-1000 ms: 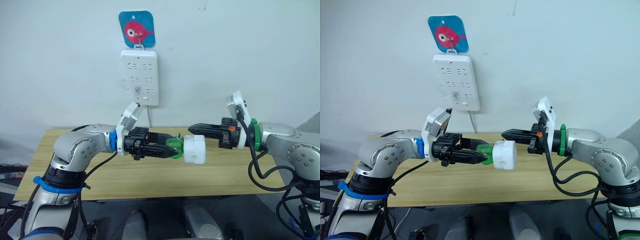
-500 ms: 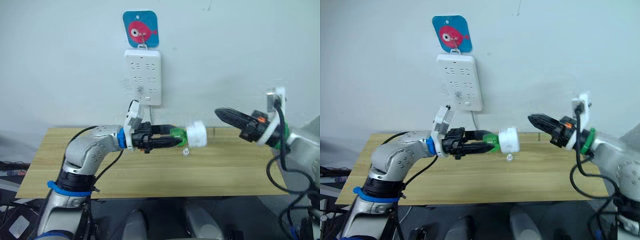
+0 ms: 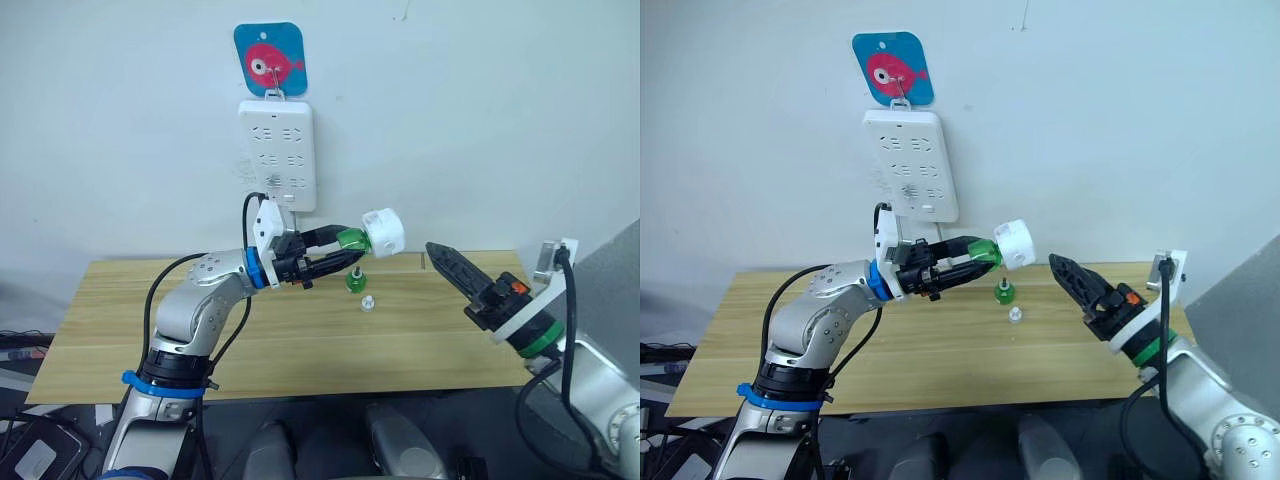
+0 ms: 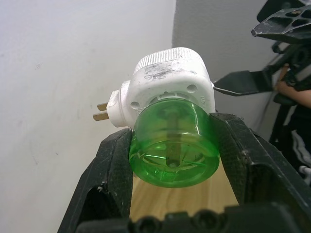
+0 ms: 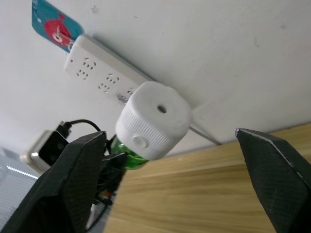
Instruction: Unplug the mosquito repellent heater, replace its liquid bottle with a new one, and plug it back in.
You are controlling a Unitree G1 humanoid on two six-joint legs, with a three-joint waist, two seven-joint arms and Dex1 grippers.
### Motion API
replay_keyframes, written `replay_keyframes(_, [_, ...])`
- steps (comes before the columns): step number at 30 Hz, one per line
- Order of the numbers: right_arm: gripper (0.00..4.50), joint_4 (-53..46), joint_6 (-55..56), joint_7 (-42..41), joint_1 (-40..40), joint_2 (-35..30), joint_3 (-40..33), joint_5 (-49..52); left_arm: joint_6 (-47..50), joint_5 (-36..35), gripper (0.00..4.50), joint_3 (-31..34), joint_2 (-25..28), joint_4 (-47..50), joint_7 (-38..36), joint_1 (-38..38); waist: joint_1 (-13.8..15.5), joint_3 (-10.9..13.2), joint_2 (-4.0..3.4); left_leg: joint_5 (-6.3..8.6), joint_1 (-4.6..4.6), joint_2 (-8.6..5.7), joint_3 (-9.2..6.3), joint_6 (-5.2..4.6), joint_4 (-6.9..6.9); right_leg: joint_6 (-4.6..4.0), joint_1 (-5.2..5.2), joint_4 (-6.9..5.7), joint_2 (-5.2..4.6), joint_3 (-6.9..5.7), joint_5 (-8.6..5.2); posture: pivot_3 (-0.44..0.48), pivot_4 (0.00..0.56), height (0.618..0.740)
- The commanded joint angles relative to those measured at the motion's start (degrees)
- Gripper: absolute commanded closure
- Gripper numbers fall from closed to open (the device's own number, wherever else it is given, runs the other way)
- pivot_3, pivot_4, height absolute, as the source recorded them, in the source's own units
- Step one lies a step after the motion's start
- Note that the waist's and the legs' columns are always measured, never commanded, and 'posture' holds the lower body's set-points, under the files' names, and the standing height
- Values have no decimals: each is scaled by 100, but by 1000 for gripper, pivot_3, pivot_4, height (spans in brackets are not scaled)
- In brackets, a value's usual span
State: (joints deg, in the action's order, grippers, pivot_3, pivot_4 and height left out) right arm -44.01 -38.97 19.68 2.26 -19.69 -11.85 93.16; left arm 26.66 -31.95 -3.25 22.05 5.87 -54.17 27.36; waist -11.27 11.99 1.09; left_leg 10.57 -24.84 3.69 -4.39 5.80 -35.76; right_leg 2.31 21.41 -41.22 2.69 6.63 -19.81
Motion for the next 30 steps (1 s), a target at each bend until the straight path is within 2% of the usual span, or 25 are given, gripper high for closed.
replay_keyframes(1, [0,-252,428,531,-149,269,415,-249,-188,65,2156,-25,-94,120,45,44,0,0,-1,0,0,0,0,0,0,0,0,0,0,0,0,-268,165,732])
replay_keyframes(8, [0,-213,884,1029,-454,835,1110,-486,-285,140,2156,-81,-173,142,64,17,0,0,-1,0,0,1,-1,0,1,0,2,0,0,-1,0,-266,162,732])
replay_keyframes(17, [0,-39,1117,1210,-732,971,1366,-549,-371,176,2156,-122,-234,125,51,4,0,-1,-1,0,-1,0,-2,0,1,0,1,0,0,-1,0,-261,157,732])
replay_keyframes(20, [0,-83,918,1027,-508,470,1155,-154,-390,158,2156,-61,-154,85,-46,3,2,-1,-1,0,-1,0,-2,0,1,-1,2,0,0,-2,0,-264,157,732])
replay_keyframes(23, [0,28,565,373,-214,-492,714,886,-421,141,2156,-1,44,-12,-308,49,8,-1,-1,0,-5,-3,-3,0,1,-1,0,2,-1,0,0,-264,157,732])
replay_keyframes(25, [0,152,332,-141,-120,-1021,493,1401,-385,85,2156,-11,150,-37,-462,76,8,-1,-2,0,-4,-1,-2,-1,0,-1,-1,2,0,0,1,-260,159,732])
replay_keyframes(27, [0,528,-246,-1007,38,-1768,139,1861,-351,28,2156,-37,311,-23,-713,73,10,-1,-2,0,-2,-1,-1,-1,-1,0,-1,1,1,2,0,-256,159,732])
replay_keyframes(30, [0,997,-751,-1859,155,-2449,-97,1983,-200,-78,2156,-58,490,45,-1001,59,13,-1,-1,2,-1,0,1,-5,0,0,-2,4,2,2,0,-251,159,732])
